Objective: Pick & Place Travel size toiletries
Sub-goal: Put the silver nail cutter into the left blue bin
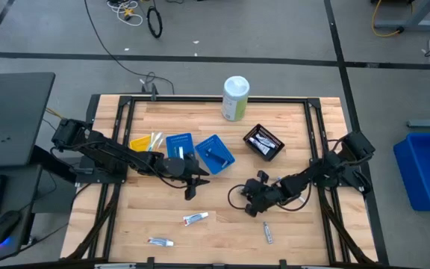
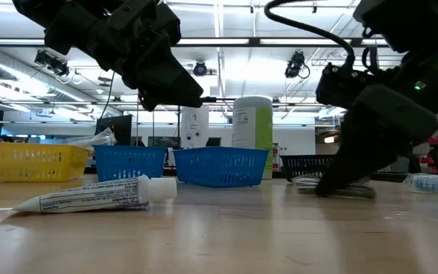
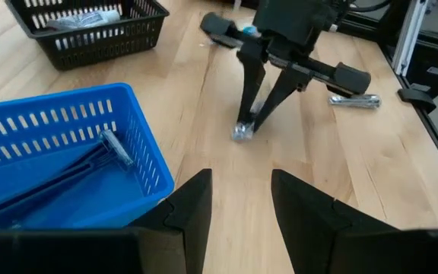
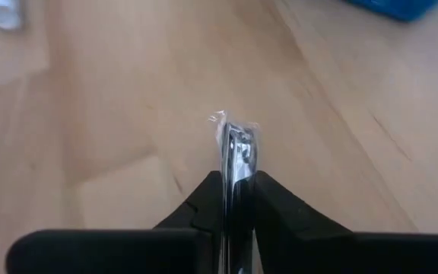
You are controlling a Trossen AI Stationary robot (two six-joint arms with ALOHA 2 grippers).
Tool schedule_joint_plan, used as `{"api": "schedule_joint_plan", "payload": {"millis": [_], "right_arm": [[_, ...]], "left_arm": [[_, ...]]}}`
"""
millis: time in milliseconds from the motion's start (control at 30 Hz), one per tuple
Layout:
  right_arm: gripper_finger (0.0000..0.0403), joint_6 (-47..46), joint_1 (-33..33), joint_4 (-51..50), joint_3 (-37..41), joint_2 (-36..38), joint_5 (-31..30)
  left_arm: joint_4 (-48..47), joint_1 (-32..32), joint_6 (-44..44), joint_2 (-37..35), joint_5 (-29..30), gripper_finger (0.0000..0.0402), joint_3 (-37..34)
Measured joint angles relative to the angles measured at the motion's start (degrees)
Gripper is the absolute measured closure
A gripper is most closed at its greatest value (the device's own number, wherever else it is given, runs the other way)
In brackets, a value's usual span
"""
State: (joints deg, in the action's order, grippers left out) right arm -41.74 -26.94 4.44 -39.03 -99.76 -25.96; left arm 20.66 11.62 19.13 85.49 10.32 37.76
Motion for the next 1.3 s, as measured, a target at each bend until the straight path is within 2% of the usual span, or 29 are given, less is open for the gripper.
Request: {"api": "schedule_joint_plan", "payload": {"millis": [133, 267, 500, 733, 967, 1100, 1300], "right_arm": [[0.0339, 7.27, 1.82, 7.52, 0.12, -0.18, 2.18], [0.0336, 9.16, 5.15, 15.01, 0.11, -0.16, 2.82], [0.0333, 12.65, 12.99, 32.78, -0.02, -0.04, 20.2], [0.0332, 12.68, 18.05, 35.36, -0.02, 0.02, 29.03], [0.0332, 12.68, 19.17, 39.05, -0.06, 0.06, 31.15], [0.0332, 12.71, 19.17, 41.65, -0.13, 0.1, 31.13], [0.033, 15.77, 19.25, 39.24, -2.83, 0.04, 31.1]], "left_arm": [[1.18, -0.01, -4.67, 0.0, -1.92, 0.0255, 0.02], [3.9, 0.04, -9.72, 0.0, -5.35, 0.0255, 0.02], [4.77, 0.02, -17.81, 0.0, -5.23, 0.0247, 0.02], [4.79, 0.02, -23.09, 0.0, -5.12, 0.0212, 0.02], [4.81, -0.09, -25.67, 0.0, -1.99, 0.0189, 0.02], [4.86, -0.09, -26.69, 0.0, -2.26, 0.0187, 0.0], [4.97, -0.09, -26.99, 0.0, -2.48, 0.0187, 0.02]]}}
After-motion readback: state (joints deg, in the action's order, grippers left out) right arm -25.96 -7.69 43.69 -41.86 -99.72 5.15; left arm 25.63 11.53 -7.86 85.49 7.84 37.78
